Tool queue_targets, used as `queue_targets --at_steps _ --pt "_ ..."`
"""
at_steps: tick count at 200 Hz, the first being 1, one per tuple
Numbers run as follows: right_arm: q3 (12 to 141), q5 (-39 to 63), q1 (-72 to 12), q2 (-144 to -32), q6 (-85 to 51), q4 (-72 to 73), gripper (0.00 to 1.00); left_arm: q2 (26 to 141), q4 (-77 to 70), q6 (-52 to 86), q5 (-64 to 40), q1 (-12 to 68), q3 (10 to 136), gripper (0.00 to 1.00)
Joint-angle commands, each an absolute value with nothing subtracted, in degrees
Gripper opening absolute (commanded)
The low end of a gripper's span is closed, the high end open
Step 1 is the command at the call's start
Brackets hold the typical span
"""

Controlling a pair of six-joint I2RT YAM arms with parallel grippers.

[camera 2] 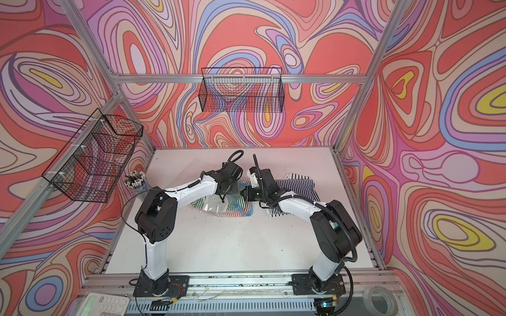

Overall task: Take the tank top out of the vacuum bag
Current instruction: Take out the tank top from the vacuum bag.

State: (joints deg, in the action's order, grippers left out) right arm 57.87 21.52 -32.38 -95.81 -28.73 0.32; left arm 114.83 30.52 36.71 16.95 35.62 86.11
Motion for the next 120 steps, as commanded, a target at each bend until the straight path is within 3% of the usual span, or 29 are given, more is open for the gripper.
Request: queue_targets --at_steps 1,120 --pt "58.2 22.7 -32.5 -92.3 -26.9 0.2 0.00 116.1 32.1 38.4 20.4 34.6 87.7 0.00" --pt "57.9 22.5 -29.2 -85.8 -27.6 -1.5 0.00 113.5 33.6 42.7 22.1 28.3 82.2 0.00"
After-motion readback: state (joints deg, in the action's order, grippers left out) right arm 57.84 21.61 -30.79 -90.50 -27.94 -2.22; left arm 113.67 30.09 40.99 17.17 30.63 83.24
